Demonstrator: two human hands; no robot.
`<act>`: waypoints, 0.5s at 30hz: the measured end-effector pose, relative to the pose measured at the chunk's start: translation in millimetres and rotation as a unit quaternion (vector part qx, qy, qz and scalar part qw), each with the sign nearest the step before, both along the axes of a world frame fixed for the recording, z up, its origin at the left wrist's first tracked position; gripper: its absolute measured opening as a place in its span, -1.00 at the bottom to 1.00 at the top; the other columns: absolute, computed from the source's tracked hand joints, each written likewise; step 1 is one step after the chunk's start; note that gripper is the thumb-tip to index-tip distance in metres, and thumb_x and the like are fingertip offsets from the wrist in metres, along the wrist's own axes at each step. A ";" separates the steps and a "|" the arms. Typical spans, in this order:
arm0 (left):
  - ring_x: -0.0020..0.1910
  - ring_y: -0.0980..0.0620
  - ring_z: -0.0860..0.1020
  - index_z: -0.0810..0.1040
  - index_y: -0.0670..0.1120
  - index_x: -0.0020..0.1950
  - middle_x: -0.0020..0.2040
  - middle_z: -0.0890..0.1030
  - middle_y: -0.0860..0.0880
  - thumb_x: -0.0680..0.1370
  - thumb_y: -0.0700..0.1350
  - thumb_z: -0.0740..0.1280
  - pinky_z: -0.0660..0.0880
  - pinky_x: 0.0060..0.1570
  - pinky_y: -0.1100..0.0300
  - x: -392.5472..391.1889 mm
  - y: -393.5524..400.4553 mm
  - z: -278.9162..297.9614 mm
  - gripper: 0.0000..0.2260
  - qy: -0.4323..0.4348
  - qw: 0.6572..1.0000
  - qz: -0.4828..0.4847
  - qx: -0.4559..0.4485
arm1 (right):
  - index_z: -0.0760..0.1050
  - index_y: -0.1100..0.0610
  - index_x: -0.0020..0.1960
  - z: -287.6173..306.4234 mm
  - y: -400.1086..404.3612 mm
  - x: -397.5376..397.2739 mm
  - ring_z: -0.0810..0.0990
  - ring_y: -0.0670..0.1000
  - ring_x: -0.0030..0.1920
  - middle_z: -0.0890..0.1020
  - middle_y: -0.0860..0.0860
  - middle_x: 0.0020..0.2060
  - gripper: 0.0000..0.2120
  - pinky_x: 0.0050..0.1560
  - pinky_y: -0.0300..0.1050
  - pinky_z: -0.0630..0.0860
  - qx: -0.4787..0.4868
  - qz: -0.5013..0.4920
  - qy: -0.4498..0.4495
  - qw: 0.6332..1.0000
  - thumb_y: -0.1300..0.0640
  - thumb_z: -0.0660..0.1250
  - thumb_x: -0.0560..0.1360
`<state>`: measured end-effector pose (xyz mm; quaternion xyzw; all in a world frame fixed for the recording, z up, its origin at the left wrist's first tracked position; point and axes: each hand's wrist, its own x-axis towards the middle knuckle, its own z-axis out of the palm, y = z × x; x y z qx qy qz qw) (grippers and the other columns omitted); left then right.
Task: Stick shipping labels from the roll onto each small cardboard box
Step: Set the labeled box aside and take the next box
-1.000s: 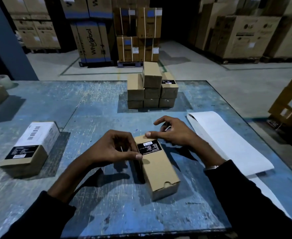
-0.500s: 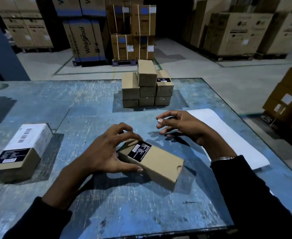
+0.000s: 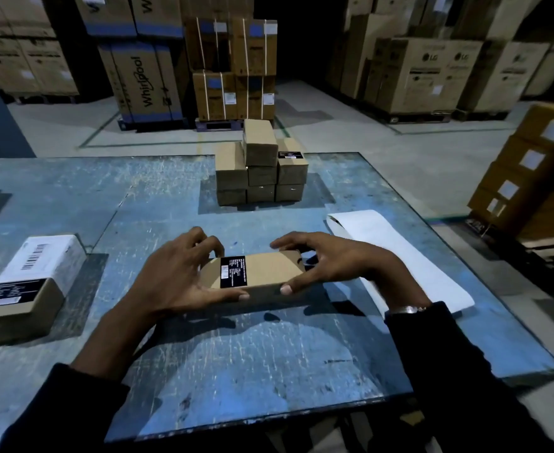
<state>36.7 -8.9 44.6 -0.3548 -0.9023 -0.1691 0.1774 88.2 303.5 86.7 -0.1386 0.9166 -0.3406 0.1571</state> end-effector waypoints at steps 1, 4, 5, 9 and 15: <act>-0.08 0.01 0.53 0.64 0.08 0.09 0.00 0.52 0.08 0.34 0.72 0.19 0.45 -0.16 0.07 1.8 -0.3 1.4 -0.22 0.025 1.000 0.003 0.009 | 0.42 -0.25 0.52 0.9 5.7 12.1 0.46 -0.20 0.44 0.51 -0.23 0.45 -0.24 0.44 0.01 0.51 -0.006 -0.028 0.043 0.999 -0.21 0.65 0.40; 0.00 -0.10 0.51 0.70 0.01 0.12 0.04 0.55 0.00 0.48 0.58 0.23 0.40 -0.03 -0.05 16.8 8.4 9.8 -0.31 0.101 0.992 0.019 0.073 | 0.55 -0.21 0.42 6.5 34.3 63.2 0.52 -0.28 0.39 0.60 -0.27 0.36 -0.42 0.37 -0.07 0.53 -0.111 -0.136 0.154 0.972 -0.17 0.62 0.44; -0.01 -0.13 0.51 0.70 -0.03 0.10 0.02 0.55 -0.03 0.52 0.52 0.25 0.39 -0.04 -0.05 25.2 15.2 12.7 -0.35 0.127 0.987 0.016 0.095 | 0.59 -0.17 0.38 6.7 49.0 81.7 0.55 -0.27 0.37 0.63 -0.27 0.32 -0.48 0.35 -0.08 0.54 -0.128 -0.162 0.177 0.962 -0.14 0.61 0.45; -0.14 -0.12 0.53 0.69 -0.10 -0.10 -0.13 0.61 -0.05 0.61 0.32 0.29 0.36 -0.10 -0.02 78.5 64.3 18.9 -0.50 0.146 0.973 -0.084 0.158 | 0.58 -0.19 0.38 2.9 124.9 145.1 0.48 -0.29 0.43 0.57 -0.30 0.40 -0.52 0.48 -0.09 0.43 -0.022 -0.176 0.181 0.967 0.11 0.59 0.53; -0.12 0.05 0.59 0.71 0.06 -0.10 -0.15 0.66 0.12 0.62 0.30 0.35 0.47 -0.11 0.04 135.2 180.2 -13.9 -0.65 0.007 0.987 -0.142 0.070 | 0.33 -0.31 0.54 -28.7 169.3 160.7 0.17 -0.16 0.64 0.23 -0.19 0.61 -0.19 0.58 -0.07 0.25 0.051 -0.157 0.097 0.981 0.15 0.44 0.38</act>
